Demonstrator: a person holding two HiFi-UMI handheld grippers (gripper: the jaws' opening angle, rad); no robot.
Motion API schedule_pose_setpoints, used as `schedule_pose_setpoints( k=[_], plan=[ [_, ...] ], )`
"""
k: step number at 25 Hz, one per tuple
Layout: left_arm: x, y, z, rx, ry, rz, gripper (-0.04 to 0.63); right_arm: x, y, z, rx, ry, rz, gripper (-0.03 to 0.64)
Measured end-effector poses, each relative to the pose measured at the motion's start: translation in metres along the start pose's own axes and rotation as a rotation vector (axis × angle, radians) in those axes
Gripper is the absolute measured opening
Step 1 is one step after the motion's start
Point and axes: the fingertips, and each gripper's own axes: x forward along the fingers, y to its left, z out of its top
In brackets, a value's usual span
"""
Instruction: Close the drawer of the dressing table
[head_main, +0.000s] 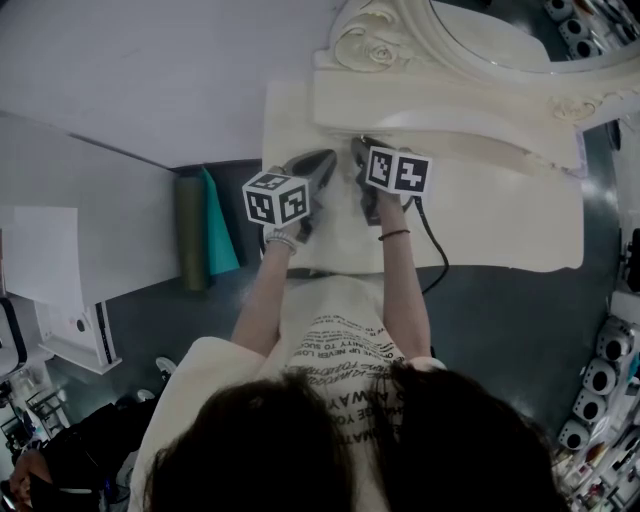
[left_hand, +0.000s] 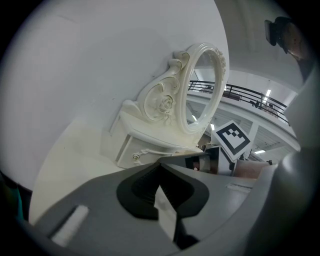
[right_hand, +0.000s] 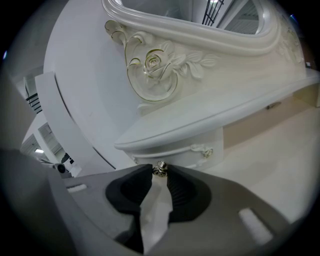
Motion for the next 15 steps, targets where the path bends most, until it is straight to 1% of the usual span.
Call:
schedule_pose_setpoints(
  k=[15],
  plan=[
    [0.0006, 0.0087, 0.0012, -0.002, 0.004, 0.009, -0.008, 0.0072, -0.0023, 0.006, 0.004, -0.017, -0.008, 0.101]
  ],
)
